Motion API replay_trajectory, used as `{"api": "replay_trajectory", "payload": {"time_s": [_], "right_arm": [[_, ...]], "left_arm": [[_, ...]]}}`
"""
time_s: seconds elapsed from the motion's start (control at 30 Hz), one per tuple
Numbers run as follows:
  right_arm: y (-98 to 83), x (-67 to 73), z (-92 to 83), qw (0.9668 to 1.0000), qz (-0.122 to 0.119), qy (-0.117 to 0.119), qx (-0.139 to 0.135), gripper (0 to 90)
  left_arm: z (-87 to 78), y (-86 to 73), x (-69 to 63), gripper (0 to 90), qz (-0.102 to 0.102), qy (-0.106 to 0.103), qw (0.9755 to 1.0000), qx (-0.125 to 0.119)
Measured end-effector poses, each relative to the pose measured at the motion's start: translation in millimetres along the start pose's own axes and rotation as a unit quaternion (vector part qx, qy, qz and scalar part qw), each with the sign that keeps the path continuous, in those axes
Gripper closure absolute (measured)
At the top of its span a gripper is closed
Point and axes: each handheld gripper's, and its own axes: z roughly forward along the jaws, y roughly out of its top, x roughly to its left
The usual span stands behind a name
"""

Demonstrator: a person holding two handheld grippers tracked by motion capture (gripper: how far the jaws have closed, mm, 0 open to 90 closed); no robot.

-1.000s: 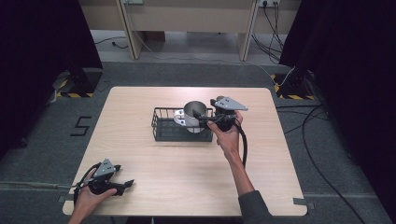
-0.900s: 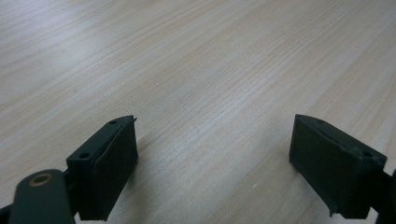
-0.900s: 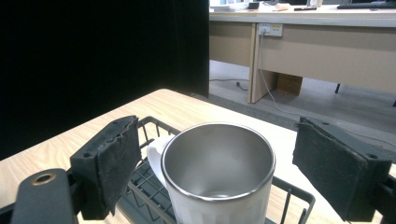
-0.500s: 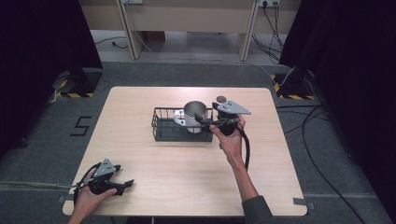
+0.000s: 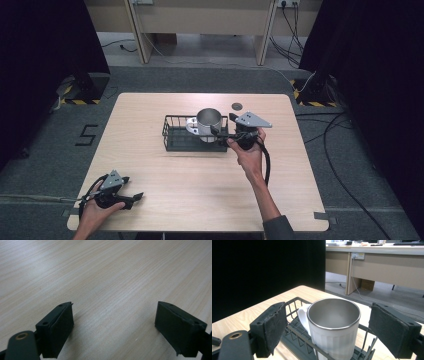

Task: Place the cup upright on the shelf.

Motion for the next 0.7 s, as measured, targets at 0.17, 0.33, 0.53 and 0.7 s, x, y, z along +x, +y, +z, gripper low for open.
{"api": "replay_trajectory", "payload": {"time_s": [0.17, 0.33, 0.53, 0.7], "right_arm": [[-2.2, 1.6, -4.1, 1.0000, -0.008, -0.005, 0.003, 15.2], [-4.8, 3.5, -8.2, 0.9999, -0.010, -0.003, 0.003, 15.2], [-9.7, 5.2, -12.9, 0.9999, -0.011, -0.003, 0.006, 15.2], [-13.8, 6.6, -17.0, 0.9999, -0.013, -0.003, 0.006, 15.2]], "left_arm": [[0.0, 0.0, 0.0, 14.5, 0.000, 0.000, 1.0000, 0.000], [0.0, 0.0, 0.0, 14.5, 0.000, 0.000, 1.0000, 0.000], [0.0, 0.0, 0.0, 14.5, 0.000, 0.000, 1.0000, 0.000], [0.0, 0.0, 0.0, 14.5, 0.000, 0.000, 1.0000, 0.000]]}}
